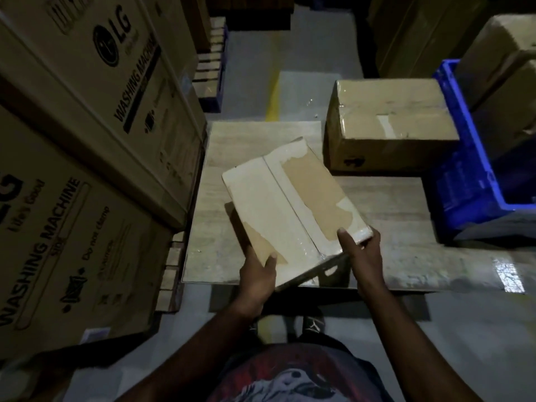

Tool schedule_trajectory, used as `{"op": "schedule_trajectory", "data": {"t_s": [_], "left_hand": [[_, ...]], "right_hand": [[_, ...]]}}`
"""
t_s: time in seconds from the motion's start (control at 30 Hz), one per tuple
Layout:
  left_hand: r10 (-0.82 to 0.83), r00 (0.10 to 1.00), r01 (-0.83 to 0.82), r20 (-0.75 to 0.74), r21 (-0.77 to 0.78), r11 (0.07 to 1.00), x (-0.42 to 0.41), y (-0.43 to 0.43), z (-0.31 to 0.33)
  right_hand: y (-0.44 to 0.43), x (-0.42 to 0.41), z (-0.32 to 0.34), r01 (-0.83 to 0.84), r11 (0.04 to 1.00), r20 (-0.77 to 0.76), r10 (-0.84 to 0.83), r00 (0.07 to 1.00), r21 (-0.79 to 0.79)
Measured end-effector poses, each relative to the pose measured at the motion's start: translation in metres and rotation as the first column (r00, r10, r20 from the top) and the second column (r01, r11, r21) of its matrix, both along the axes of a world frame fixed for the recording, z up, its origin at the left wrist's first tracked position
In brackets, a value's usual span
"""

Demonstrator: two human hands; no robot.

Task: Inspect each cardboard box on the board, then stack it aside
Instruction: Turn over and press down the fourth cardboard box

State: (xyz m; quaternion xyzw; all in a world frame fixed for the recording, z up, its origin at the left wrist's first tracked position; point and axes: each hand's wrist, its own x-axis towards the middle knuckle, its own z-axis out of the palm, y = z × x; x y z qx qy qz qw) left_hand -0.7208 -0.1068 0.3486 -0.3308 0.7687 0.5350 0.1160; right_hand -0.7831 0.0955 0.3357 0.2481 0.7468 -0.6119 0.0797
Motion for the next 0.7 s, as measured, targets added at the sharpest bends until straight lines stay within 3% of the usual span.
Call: {"op": "schedule_trajectory", "data": {"t_s": [0.23,0.33,0.4,0.47,0.57,0.7], "left_hand": [[-0.164,0.984,0.174,0.072,-0.186,0.967,-0.009,0.01,-0.003],[-0.269,0.962,0.27,0.056,-0.364,0.891,-0.015,0.009,0.001],[-0.426,0.901,0.404,0.081,-0.511,0.759,-0.024,0.004,0.002],[-0.603,0.779,0.562,0.173,-0.619,0.549,-0.039,-0.003,0.004],[-0.725,0.615,0.71,0.311,-0.618,0.337,-0.071,-0.017,0.009],[-0.736,0.461,0.811,0.495,-0.571,0.124,-0.112,-0.032,0.018]], "right_hand": [[0.014,-0.002,-0.018,-0.001,1.0,0.082,0.0,0.997,0.004],[0.009,-0.002,-0.018,0.054,0.998,0.114,-0.055,0.992,0.013],[-0.003,0.002,-0.014,0.178,0.983,0.178,-0.169,0.97,-0.041],[-0.02,0.01,-0.013,0.221,0.957,0.216,-0.179,0.96,-0.188],[-0.046,0.028,-0.014,0.071,0.933,0.163,-0.014,0.987,-0.353],[-0.055,0.038,-0.018,-0.033,0.94,0.062,0.057,0.996,-0.338]]}}
